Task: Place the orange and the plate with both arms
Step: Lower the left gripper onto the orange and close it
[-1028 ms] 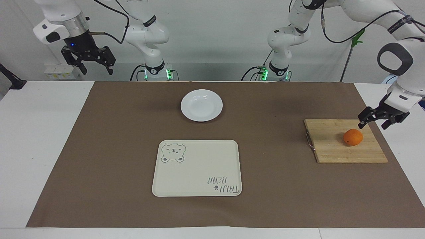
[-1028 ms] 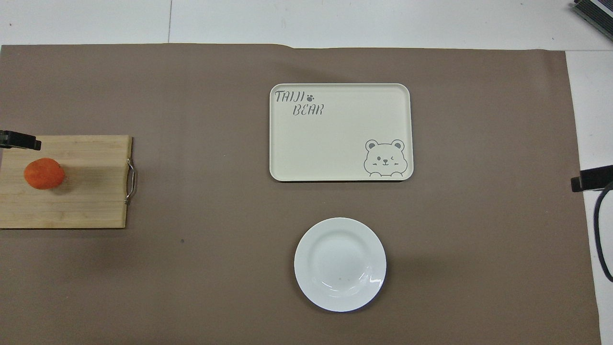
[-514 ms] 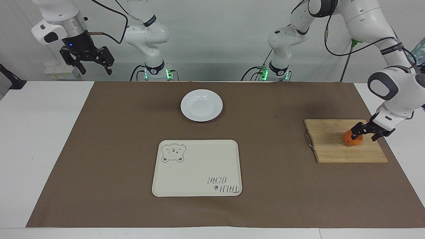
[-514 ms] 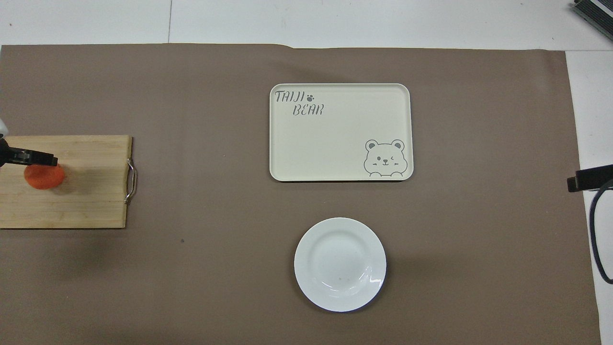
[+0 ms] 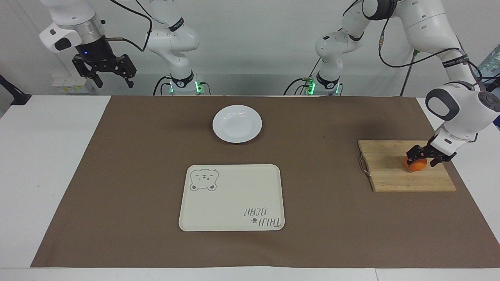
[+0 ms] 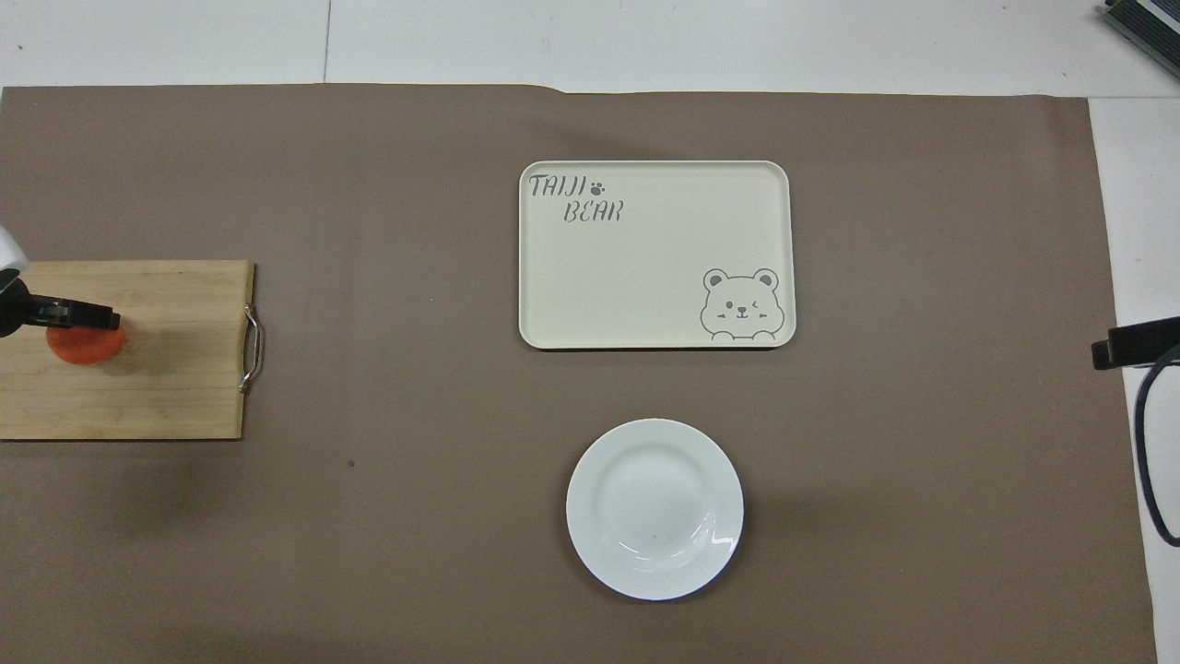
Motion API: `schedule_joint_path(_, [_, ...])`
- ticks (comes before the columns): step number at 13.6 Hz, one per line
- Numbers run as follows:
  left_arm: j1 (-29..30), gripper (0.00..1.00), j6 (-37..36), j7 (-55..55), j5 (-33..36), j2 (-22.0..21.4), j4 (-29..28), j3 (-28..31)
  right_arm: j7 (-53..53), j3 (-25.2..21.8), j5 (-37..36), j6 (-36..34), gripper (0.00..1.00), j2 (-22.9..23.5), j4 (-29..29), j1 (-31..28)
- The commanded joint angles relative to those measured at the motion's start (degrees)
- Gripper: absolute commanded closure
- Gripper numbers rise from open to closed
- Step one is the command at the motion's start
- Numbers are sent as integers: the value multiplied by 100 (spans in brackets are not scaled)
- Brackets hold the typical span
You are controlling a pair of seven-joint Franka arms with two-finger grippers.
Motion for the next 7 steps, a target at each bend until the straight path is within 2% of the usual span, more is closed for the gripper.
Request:
schedule_joint_path(1, [46,25,122,159,-123,-251,-300,-6,26,-11,-18,-73,0,-59,-19,14])
schedule_joint_path(3, [46,64,87,176,-123,-251,-300,-6,26,-11,-18,-73,0,-59,-19,14])
schedule_joint_path(4, [46,81,61,177,-123,-269,-309,-6,34,-11,-18,-73,0,-67,-19,-12])
schedule_joint_path(6, [38,100,-1,343,-123,-304,-283,-6,34,-2,-26,-81,0,-67,-19,23])
schedule_joint_path(7, [3,100,-123,352,-123,-391,-265,-6,26,7,-18,-21,0,-59,-19,23])
